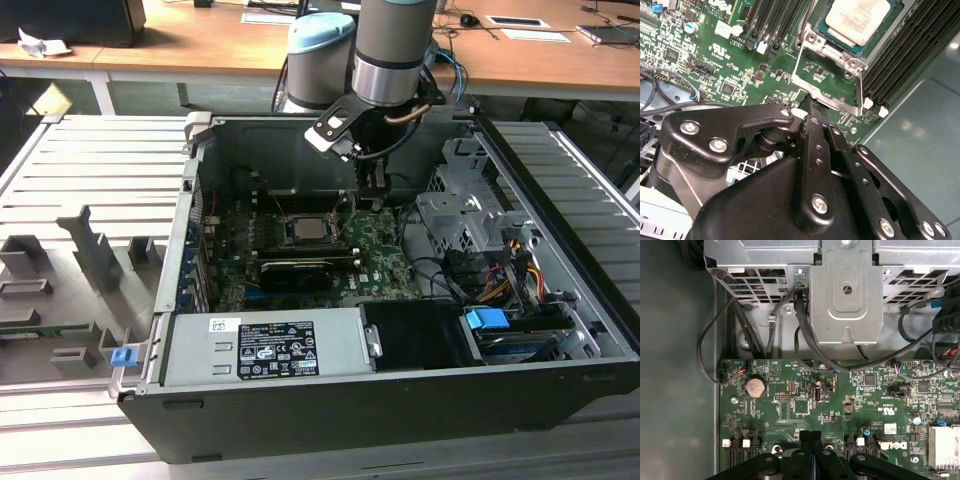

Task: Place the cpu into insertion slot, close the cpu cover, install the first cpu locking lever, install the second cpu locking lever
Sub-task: 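Close the cpu cover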

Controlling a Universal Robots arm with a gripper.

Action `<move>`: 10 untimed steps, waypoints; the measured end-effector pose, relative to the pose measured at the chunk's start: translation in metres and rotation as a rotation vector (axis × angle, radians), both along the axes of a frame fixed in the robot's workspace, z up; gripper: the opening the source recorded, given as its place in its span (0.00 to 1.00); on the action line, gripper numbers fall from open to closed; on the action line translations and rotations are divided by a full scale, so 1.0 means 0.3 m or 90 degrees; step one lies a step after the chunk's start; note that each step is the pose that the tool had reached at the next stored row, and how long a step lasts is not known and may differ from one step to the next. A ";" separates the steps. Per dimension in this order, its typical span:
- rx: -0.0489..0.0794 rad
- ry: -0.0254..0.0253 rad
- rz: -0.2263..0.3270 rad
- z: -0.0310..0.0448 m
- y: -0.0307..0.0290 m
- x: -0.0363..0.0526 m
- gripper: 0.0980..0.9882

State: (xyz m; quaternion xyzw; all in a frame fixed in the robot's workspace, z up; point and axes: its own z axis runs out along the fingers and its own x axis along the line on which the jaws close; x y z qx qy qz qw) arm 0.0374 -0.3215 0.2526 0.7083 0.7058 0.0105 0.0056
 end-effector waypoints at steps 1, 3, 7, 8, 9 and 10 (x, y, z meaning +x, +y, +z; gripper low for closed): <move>0.000 0.0000 0.000 0.000 0.000 -0.001 0.01; 0.000 0.0000 0.000 0.000 0.000 -0.003 0.01; 0.000 0.0000 0.000 0.000 0.000 -0.006 0.01; 0.000 0.0000 0.000 0.000 0.000 -0.006 0.01; 0.000 0.0000 0.000 0.000 0.000 -0.007 0.01; 0.000 0.0000 0.000 0.000 0.000 -0.008 0.01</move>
